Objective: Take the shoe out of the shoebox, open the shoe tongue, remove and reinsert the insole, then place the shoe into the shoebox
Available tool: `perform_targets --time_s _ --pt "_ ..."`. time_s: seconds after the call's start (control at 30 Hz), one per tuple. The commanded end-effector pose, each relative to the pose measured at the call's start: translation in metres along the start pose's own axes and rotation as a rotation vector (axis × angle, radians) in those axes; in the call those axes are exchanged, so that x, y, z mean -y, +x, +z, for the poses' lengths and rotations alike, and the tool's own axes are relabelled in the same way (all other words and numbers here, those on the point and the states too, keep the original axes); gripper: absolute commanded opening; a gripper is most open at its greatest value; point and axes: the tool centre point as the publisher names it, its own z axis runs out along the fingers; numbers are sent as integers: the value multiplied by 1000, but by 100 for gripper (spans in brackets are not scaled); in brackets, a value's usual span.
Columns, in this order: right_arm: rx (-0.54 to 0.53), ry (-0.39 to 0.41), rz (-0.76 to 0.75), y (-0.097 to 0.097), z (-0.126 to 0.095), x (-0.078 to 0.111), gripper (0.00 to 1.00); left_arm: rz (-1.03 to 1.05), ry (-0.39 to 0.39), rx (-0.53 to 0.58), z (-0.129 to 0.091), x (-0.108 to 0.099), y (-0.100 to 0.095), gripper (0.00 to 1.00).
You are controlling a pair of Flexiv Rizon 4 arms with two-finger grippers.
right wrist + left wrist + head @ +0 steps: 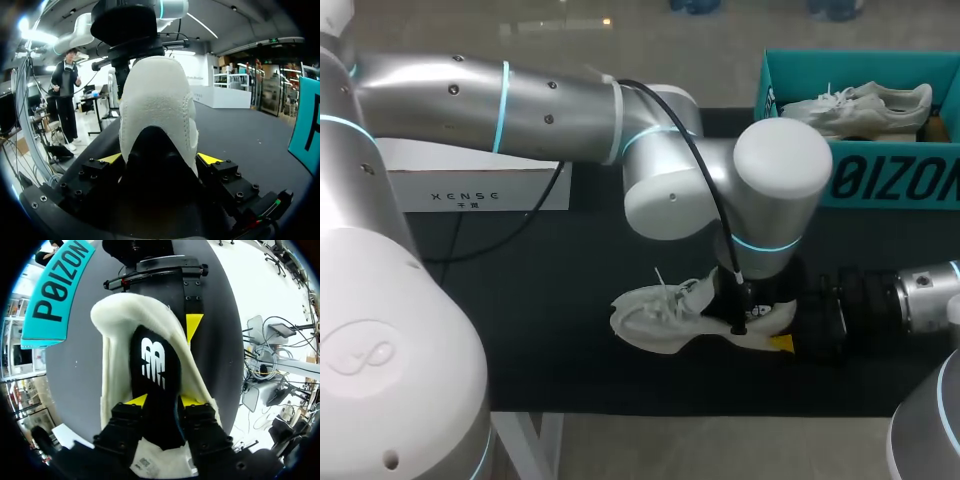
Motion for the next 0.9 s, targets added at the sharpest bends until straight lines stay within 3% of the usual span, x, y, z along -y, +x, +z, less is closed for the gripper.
perform_targets --time_s 0.03,0.27,0.3,0.9 --pt "3 3 1 0 2 3 0 3 -13 -9 23 12 0 35" --pt "3 3 1 0 2 3 0 7 -16 7 56 12 5 34" --pt "3 3 1 0 2 3 0 -4 -3 9 57 10 5 1" --pt "3 3 1 0 2 3 0 -74 -6 179 31 -11 -10 0"
